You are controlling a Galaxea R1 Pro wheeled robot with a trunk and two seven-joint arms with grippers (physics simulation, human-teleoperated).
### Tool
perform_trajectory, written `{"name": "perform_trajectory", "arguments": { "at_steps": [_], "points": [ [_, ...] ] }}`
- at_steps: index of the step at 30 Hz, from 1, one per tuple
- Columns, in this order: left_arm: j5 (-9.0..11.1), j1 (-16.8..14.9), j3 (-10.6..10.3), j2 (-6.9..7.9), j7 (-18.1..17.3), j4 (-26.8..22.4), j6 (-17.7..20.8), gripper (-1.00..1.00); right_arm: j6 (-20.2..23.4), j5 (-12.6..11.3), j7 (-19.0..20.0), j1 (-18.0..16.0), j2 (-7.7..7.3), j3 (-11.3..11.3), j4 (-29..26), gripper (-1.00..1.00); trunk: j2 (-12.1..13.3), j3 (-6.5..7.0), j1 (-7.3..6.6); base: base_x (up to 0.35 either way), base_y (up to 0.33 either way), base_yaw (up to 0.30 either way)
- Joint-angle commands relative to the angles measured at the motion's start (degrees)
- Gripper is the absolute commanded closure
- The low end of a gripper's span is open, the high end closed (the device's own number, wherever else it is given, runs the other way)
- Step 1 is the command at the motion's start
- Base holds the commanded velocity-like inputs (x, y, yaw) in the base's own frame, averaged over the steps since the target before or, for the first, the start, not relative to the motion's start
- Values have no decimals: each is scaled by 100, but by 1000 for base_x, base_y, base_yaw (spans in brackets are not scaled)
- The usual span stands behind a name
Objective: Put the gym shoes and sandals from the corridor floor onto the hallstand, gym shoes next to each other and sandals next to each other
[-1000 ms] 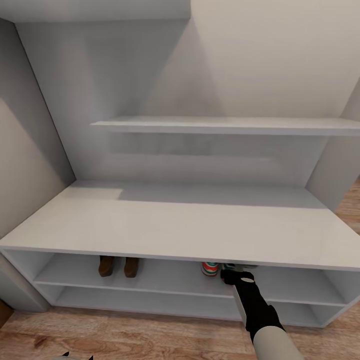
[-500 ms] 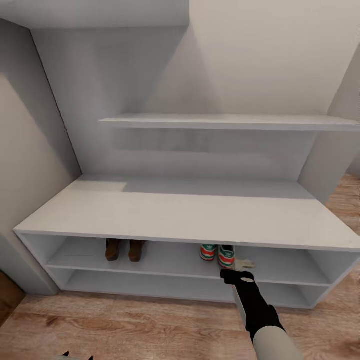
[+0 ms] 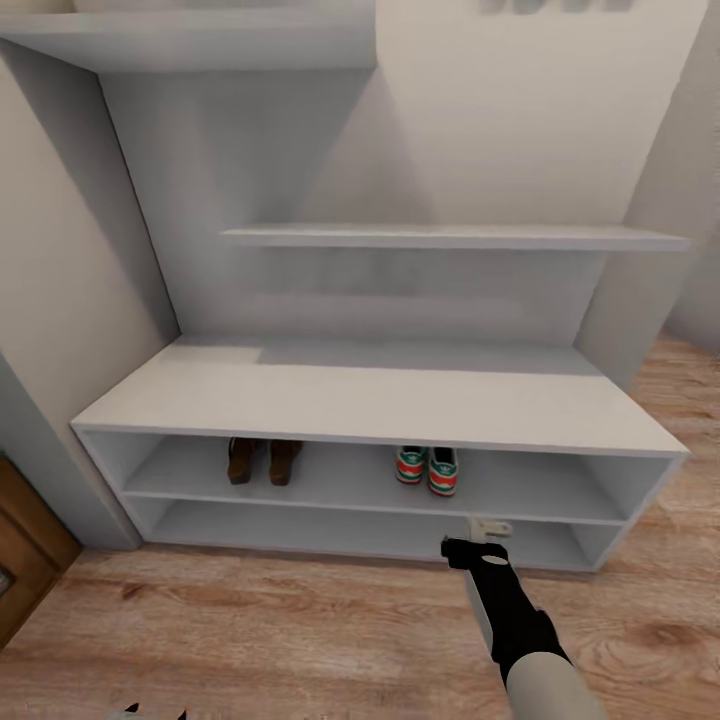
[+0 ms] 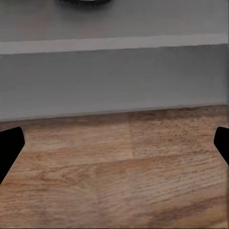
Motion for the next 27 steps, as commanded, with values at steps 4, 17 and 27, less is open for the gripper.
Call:
{"name": "perform_trajectory", "arguments": {
  "at_steps": [4, 17, 27],
  "points": [
    [60, -4, 10, 1, -57, 7, 13, -100, 30, 45, 6, -3, 7, -19, -6, -100, -2, -5, -5, -334, 0, 0],
    [71, -4, 36, -10, -27, 3, 13, -100, -118, 78, -8, -3, 7, -27, 431, -100, -2, -5, -5, -319, 0, 0],
    [127, -4, 65, -16, -15, -2, -3, -100, -1779, 93, -3, 36, -591, -27, 1568, -100, -2, -5, -5, -73, 0, 0]
  ]
}}
